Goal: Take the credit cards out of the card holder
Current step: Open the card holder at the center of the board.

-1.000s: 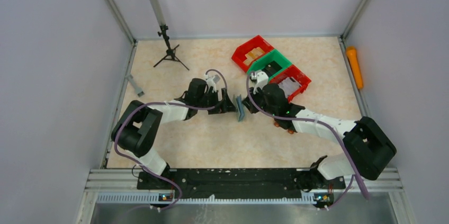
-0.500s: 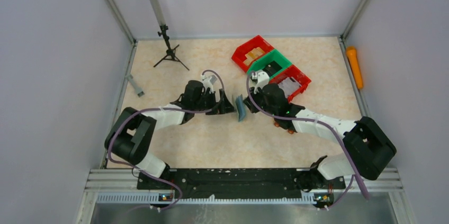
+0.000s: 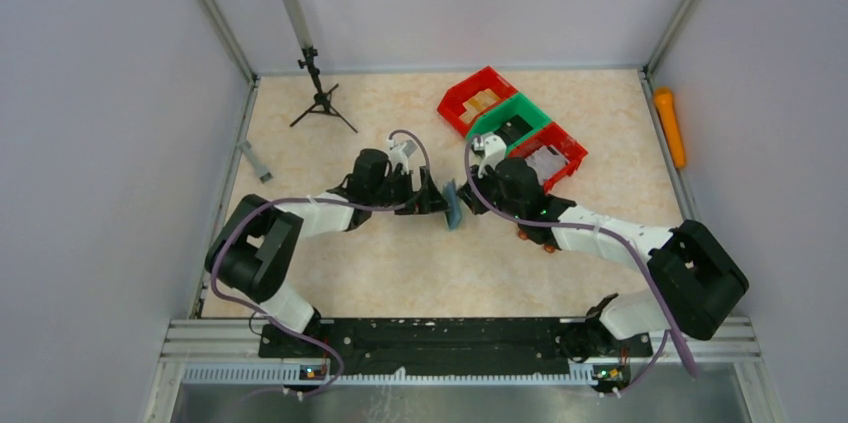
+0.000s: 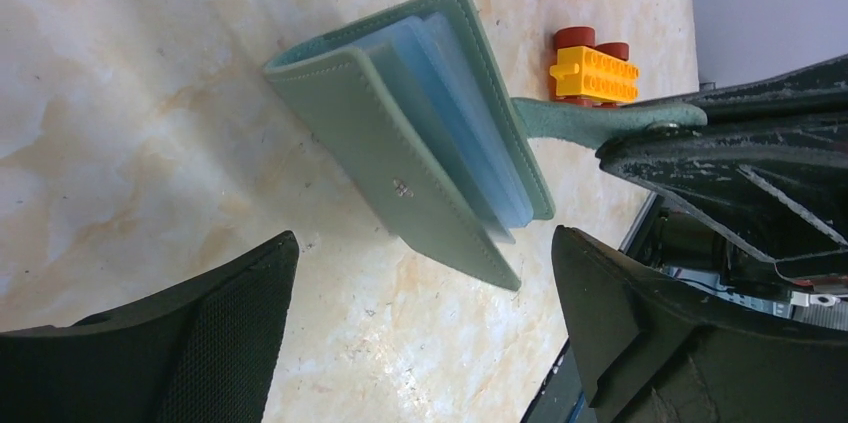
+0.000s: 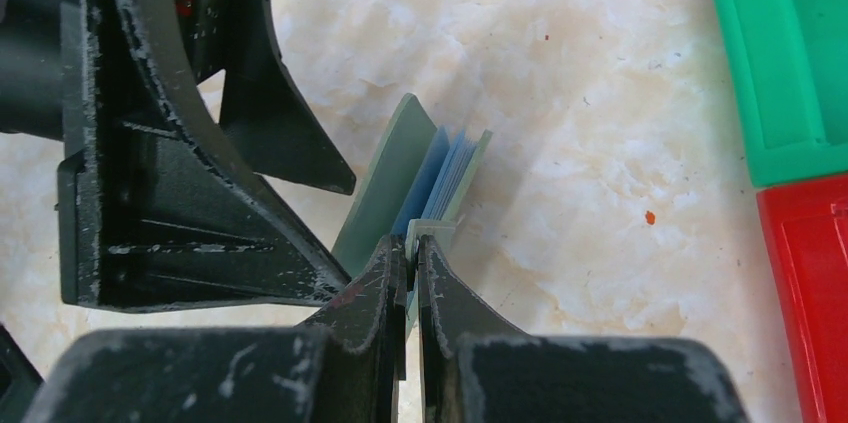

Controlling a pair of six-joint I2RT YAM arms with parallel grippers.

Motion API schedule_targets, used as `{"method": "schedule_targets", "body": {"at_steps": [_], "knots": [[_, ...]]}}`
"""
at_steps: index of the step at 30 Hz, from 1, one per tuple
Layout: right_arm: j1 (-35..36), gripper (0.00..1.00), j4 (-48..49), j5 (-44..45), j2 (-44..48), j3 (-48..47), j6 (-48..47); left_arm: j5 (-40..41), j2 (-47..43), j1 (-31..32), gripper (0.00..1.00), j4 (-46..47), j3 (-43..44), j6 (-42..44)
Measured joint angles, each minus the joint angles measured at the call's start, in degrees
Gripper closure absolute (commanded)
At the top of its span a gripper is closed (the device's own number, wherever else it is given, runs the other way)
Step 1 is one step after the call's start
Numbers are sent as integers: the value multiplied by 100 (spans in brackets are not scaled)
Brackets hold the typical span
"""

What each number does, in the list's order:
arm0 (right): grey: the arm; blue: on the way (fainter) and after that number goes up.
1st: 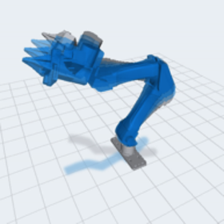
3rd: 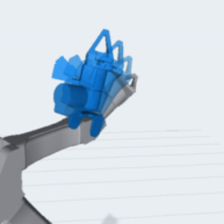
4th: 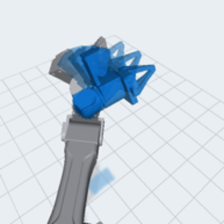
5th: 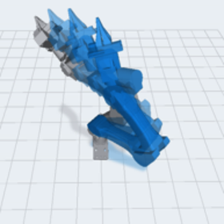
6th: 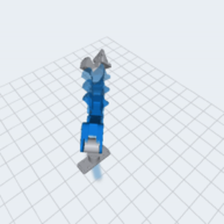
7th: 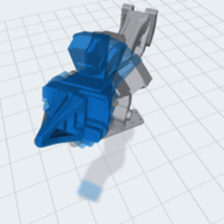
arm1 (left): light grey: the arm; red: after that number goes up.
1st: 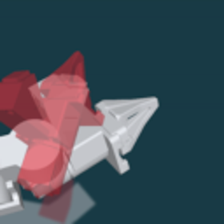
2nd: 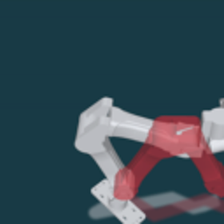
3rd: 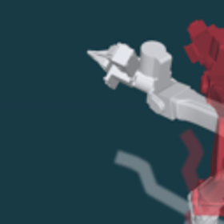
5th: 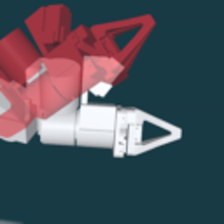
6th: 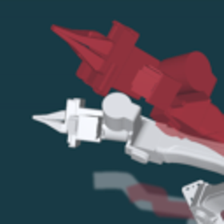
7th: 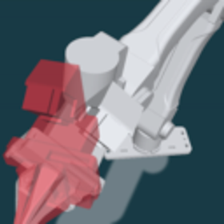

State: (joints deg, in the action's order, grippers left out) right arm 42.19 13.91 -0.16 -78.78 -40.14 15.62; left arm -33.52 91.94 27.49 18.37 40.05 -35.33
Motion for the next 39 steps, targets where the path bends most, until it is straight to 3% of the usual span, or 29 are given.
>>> {"method": "schedule_targets", "body": {"at_steps": [4, 16, 22, 23, 25, 27, 35, 39], "knots": [[0, 100, 24, -109, 0, 0, -7, 92, 85, 0, 5, -173, 162, 66], [0, 100, -48, 146, -52, -4, 0, 426, 234, 0, 51, -730, 398, 164], [0, 100, -289, 501, -125, -57, 9, 708, 249, 0, 60, -1032, 511, 240], [0, 98, -339, 566, -162, -94, 15, 780, 249, 0, 62, -1084, 518, 245], [-2, 75, -474, 715, -264, -199, 55, 887, 249, -7, 63, -1176, 518, 249], [-11, 60, -573, 800, -372, -293, 90, 940, 249, -7, 63, -1263, 522, 251], [-549, 34, -839, 361, -800, -422, 400, 1084, 431, -50, 61, -1486, 710, 251], [-822, 31, -1045, -79, -1259, -654, 551, 1207, 468, -57, 55, -1668, 756, 251]]}}
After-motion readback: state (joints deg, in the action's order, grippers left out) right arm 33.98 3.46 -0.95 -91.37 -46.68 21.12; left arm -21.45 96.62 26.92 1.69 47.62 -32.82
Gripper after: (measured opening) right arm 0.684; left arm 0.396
